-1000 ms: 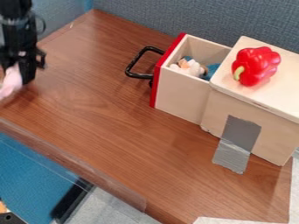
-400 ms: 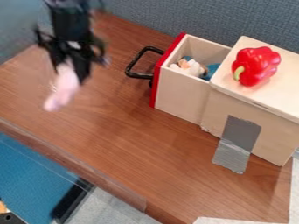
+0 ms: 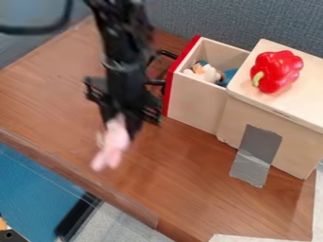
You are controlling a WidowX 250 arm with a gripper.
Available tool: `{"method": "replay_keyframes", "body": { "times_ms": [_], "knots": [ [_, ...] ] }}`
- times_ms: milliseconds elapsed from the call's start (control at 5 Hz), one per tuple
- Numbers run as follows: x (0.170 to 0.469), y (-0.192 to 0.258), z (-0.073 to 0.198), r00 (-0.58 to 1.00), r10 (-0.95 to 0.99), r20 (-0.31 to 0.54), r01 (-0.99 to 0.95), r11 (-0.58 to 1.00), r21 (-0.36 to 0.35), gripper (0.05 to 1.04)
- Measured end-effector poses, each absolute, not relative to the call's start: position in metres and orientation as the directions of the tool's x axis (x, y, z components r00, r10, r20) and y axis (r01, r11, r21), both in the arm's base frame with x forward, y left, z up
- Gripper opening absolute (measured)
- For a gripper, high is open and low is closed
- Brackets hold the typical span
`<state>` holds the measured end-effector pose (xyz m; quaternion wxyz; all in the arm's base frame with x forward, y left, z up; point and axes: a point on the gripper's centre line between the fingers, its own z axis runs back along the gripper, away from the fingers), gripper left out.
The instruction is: Déplacer le poupes à coté gauche du tiroir
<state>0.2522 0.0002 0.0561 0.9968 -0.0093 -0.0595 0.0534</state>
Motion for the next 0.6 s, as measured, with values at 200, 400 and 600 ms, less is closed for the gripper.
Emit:
{"method": "replay_keyframes", "body": {
  "times_ms": [200,400,600],
  "knots": [
    [0.258,-0.019,0.038,0.991,0.071,0.110,-0.068,0.997,-0.031,0.366],
    [0.263,-0.025,0.026,0.993,0.066,0.094,-0.063,0.997,-0.036,0.430],
    [0.263,-0.027,0.022,0.995,0.061,0.085,-0.056,0.997,-0.056,0.744]
  ]
}}
